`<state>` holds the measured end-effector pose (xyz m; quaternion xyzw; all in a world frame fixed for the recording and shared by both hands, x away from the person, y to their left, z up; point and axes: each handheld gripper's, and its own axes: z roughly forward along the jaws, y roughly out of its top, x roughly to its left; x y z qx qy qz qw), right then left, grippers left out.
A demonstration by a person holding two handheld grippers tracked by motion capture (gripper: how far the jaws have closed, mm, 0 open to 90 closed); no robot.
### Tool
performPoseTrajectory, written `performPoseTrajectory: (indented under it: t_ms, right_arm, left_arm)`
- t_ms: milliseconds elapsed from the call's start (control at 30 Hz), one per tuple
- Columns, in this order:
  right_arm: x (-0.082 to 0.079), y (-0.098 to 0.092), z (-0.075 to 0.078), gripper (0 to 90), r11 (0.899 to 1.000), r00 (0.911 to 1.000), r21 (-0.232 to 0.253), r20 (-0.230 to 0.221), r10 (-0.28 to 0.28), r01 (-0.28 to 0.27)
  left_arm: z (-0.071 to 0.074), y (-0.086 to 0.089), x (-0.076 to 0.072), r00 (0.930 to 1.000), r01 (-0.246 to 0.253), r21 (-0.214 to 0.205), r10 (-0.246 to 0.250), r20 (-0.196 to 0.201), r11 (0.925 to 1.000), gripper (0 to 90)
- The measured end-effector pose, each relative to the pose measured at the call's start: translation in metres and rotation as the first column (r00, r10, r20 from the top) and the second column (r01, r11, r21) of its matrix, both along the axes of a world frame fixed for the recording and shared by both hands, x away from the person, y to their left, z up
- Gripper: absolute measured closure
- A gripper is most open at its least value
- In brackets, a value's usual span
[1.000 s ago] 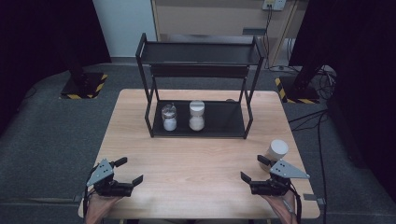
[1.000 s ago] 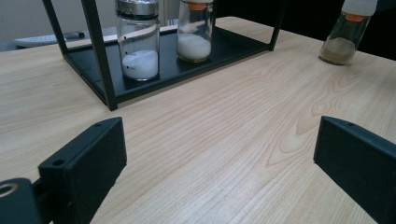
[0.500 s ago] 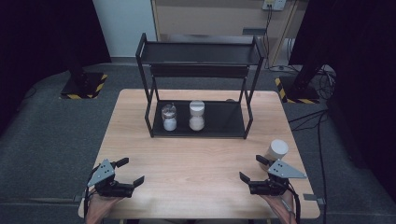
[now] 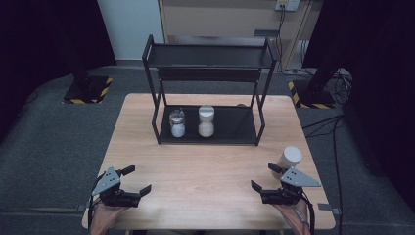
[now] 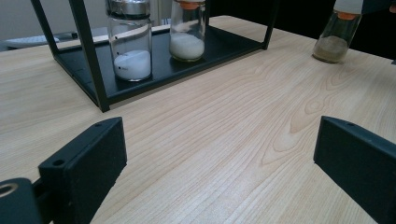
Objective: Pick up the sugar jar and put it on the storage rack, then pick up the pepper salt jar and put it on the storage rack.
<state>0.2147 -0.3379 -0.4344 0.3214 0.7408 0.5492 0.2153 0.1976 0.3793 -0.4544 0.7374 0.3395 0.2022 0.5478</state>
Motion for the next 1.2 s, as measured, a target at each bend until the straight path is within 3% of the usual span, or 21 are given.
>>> performPoseTrajectory:
  t_ms: [633,1200]
  right_arm:
    - [-0.0025,-0.002,0.0003,8.2,1.0,0.9999,0.015,0.006,-0.012,0.012]
    - [-0.0095,-0.0075,0.0065,8.2,0.998,0.998,0.043,0.027,-0.057,0.056]
  left_arm:
    - [0.0007,-0.0012,-0.0005,1.0,0.003,0.003,-0.003,0.0,1.0,1.4]
    - [0.0029,-0.0059,-0.0044,1.0,0.002,0.009,-0.002,-0.003,1.0,1.2]
